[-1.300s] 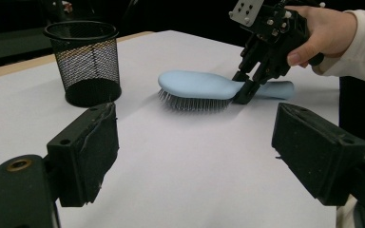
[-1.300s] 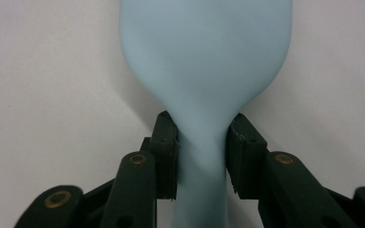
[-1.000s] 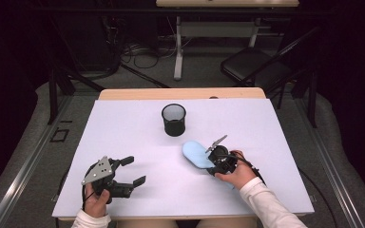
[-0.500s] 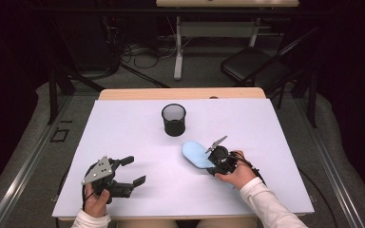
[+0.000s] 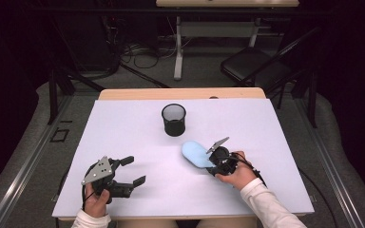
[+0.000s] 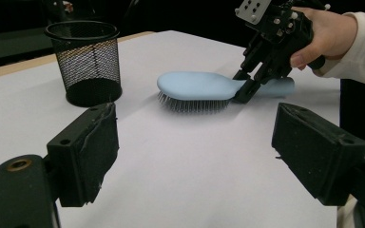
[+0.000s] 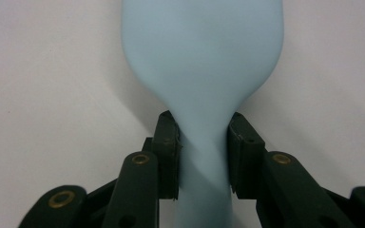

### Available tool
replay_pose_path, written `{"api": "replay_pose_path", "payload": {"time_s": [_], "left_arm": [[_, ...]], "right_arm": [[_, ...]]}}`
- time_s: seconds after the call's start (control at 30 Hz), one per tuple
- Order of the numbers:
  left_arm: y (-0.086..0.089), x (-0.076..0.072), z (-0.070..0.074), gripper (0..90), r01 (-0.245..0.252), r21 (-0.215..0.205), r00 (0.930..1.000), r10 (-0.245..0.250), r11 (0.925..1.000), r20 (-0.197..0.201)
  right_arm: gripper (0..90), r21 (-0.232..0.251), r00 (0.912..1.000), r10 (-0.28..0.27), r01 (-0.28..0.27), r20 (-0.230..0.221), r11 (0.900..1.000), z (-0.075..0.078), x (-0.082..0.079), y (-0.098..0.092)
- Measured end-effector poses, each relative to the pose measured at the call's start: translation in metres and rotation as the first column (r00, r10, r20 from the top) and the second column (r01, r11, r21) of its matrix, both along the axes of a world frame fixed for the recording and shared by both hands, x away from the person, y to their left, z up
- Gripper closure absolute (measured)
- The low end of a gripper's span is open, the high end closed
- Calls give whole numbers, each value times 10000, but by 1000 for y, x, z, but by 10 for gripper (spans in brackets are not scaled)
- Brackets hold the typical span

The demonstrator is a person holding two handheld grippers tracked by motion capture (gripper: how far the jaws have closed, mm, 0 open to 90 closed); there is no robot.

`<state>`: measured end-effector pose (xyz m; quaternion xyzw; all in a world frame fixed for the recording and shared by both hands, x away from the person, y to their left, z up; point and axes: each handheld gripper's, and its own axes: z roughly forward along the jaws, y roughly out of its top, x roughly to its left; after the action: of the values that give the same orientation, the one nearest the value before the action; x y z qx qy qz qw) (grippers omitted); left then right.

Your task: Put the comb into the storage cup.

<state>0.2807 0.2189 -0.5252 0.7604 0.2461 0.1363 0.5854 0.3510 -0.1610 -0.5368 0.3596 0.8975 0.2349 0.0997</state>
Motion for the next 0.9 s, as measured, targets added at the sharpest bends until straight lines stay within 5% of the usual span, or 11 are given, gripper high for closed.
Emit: {"api": "replay_pose_path", "payload": {"time_s": [0.9], "left_arm": [[0, 0, 0, 155, -85, 27, 10000, 85, 10000, -8]], "right_arm": [[690, 606, 9995, -177, 161, 254, 9980, 4, -5, -6]]}}
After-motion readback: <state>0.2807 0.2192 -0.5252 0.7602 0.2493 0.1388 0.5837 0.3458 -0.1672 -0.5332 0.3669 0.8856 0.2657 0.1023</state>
